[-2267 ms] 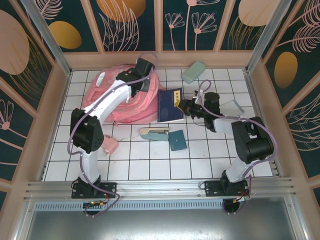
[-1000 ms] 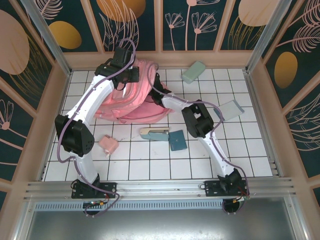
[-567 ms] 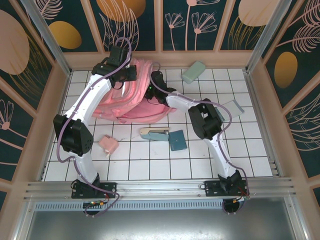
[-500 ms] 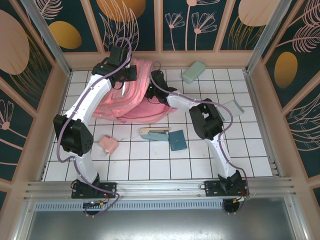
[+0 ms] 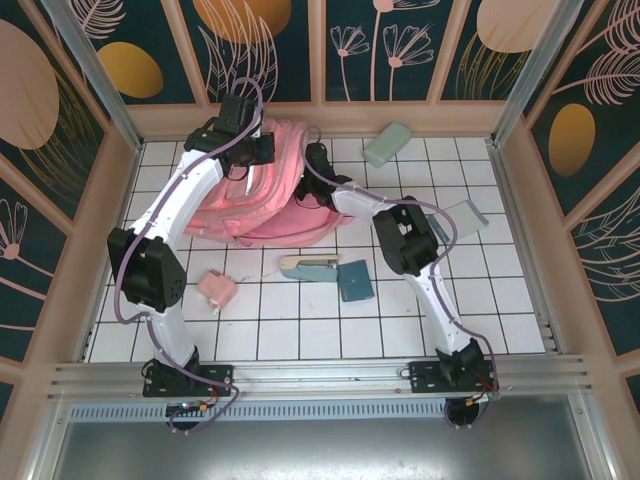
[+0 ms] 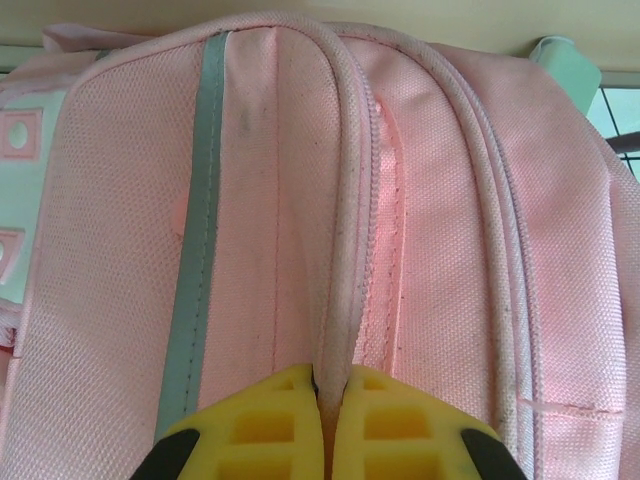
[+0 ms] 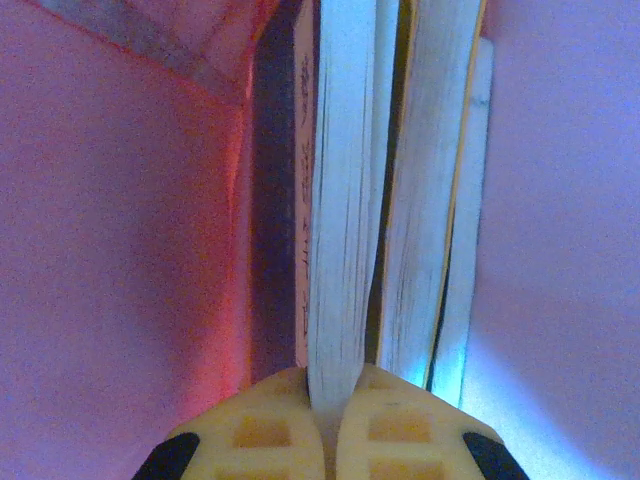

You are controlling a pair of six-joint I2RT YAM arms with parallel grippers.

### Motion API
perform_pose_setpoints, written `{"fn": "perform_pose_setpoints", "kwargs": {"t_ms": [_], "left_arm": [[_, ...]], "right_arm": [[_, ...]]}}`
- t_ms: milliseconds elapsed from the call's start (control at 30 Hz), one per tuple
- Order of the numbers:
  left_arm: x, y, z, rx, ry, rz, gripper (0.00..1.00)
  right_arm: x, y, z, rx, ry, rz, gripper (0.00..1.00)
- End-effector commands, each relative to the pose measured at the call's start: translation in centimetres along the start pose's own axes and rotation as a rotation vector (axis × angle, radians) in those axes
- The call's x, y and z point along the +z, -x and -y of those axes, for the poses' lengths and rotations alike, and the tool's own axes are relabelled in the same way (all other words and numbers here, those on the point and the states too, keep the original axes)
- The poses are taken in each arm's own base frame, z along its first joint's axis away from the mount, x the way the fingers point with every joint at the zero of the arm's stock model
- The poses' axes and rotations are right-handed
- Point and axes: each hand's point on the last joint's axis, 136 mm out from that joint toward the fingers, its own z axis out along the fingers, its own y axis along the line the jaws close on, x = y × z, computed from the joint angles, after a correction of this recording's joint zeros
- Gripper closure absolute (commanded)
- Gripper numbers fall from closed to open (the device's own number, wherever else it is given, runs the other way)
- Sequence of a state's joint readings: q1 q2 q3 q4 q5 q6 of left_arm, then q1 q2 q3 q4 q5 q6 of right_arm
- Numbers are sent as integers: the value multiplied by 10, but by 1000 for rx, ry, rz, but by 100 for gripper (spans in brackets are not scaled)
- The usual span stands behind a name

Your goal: Pack the student bag

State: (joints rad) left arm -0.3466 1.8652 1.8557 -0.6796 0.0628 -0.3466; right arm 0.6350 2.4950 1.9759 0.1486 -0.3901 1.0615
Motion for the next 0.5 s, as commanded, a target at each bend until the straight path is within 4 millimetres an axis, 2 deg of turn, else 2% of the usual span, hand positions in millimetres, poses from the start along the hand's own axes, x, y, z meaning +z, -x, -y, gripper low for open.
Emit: {"fn": "perform_pose_setpoints", "kwargs": {"t_ms": [0, 100, 133, 167, 233, 300, 467], "left_arm": [[-29, 38, 21, -7, -92, 145, 100], [-27, 37, 19, -6, -87, 142, 100], [-27, 37, 18, -5, -81, 143, 100], [-27, 37, 17, -3, -74, 142, 100], [-26, 36, 13, -2, -54, 143, 100], [-24, 35, 9, 4, -33, 141, 100], [-19, 30, 1, 16, 6, 133, 100]], "right_arm": [[18, -9, -12, 18, 37, -47, 100], [28, -10, -18, 18, 42, -65, 100], [28, -10, -19, 13, 40, -67, 96], [26, -9, -21, 3, 38, -68, 90], [20, -10, -22, -18, 20, -74, 70], [9, -8, -23, -41, -7, -69, 59], [-31, -6, -30, -89, -19, -48, 48]]}}
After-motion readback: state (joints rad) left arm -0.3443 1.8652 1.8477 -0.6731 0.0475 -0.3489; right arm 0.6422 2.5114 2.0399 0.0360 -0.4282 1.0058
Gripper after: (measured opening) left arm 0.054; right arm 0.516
